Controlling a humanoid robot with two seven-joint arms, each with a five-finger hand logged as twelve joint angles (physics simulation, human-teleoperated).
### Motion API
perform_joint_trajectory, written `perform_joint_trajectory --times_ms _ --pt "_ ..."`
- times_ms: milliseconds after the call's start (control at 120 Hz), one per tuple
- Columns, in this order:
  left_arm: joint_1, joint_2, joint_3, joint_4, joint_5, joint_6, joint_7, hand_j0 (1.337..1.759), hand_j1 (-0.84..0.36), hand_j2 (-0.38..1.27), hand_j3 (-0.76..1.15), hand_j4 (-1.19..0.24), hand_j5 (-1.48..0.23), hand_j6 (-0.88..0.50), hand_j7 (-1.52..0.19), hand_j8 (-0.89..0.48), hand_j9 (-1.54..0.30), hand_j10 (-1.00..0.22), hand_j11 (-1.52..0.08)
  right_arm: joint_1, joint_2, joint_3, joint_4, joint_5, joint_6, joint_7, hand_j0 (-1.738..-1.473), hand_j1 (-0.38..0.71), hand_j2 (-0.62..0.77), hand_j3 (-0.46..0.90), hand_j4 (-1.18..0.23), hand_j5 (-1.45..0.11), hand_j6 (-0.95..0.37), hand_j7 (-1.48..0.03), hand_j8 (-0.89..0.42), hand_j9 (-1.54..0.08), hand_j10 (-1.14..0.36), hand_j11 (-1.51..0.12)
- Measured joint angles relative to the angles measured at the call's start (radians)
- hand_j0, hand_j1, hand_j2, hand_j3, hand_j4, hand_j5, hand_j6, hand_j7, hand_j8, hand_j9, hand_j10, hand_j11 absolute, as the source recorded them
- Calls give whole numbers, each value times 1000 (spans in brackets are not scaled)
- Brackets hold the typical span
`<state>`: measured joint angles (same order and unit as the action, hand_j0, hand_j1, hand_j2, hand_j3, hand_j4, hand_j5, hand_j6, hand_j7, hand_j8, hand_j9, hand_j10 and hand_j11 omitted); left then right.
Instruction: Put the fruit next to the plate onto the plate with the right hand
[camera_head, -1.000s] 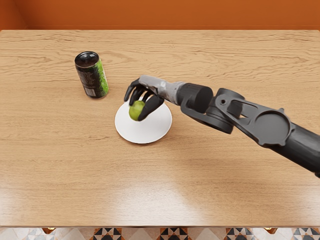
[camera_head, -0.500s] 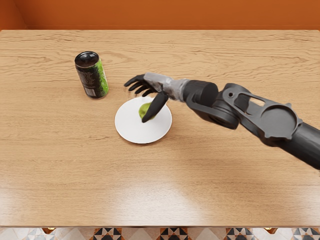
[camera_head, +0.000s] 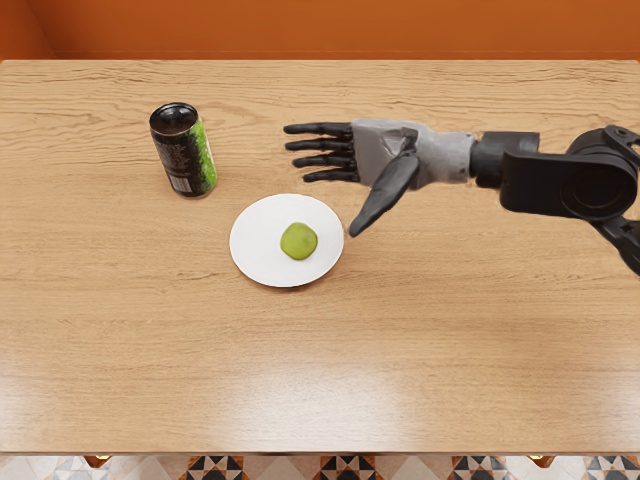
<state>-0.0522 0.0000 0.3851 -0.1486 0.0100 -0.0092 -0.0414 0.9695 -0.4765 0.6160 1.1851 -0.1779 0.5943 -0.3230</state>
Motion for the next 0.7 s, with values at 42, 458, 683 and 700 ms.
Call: perform_joint_trajectory --times_ms 42,458,683,700 --pt "0 0 0 0 0 0 0 1658 69 47 0 -234 -304 -234 -304 -234 -304 -234 -304 -10 -29 -1 0 43 6 0 -1658 -286 -8 0 -54 -70 -54 -70 -53 -70 -53 -70" --pt "0 0 0 0 0 0 0 1658 69 47 0 -234 -304 -234 -304 -234 -304 -234 -304 -122 -290 -12 2 306 17 -88 -1658 -303 -6 0 -38 -50 -37 -50 -37 -50 -38 -50" --pt "0 0 0 1 0 0 0 1658 69 47 0 -234 -304 -234 -304 -234 -304 -234 -304 -157 -408 -13 6 374 17 -91 -1658 -305 -6 0 -35 -48 -35 -48 -35 -48 -36 -48" --pt "0 0 0 1 0 0 0 1658 69 47 0 -234 -304 -234 -304 -234 -304 -234 -304 -159 -412 -13 6 377 17 -91 -1658 -305 -6 0 -35 -48 -35 -48 -35 -48 -36 -48"
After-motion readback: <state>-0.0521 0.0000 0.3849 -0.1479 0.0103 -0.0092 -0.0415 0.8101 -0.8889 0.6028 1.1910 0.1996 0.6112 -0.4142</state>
